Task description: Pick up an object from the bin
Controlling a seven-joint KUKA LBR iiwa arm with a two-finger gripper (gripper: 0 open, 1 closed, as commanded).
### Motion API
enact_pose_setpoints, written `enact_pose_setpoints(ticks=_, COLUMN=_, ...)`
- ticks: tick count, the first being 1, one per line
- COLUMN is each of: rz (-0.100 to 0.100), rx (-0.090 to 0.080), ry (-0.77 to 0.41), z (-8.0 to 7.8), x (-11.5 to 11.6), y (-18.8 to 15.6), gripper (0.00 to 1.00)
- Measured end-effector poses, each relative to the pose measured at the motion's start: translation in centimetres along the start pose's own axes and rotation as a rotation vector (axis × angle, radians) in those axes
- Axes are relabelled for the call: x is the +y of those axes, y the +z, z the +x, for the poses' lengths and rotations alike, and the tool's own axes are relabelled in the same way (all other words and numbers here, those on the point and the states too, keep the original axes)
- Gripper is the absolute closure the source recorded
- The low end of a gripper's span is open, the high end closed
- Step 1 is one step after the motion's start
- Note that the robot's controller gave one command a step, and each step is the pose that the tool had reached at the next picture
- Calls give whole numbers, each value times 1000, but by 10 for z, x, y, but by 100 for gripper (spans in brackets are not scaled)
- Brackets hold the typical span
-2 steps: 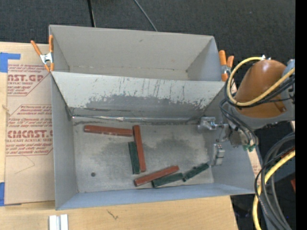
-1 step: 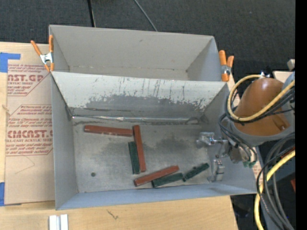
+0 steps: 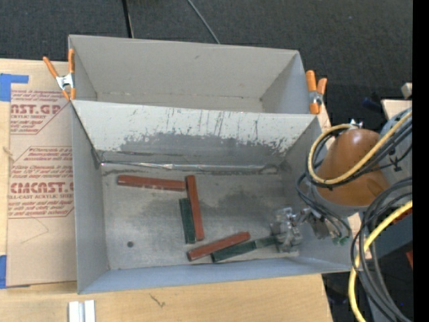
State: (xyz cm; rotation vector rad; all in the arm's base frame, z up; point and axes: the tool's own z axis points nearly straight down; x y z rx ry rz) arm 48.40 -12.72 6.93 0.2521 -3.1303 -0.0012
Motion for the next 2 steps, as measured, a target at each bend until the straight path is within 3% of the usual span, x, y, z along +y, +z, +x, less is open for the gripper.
enact_pose_setpoints(ticks=1, rz=0, rx=0, ry=0, z=0, x=0, y=0, gripper=100)
enact_pose_setpoints(ticks=2, rz=4, rx=-9, ry=-135, z=2, x=1, y=-179, gripper=100)
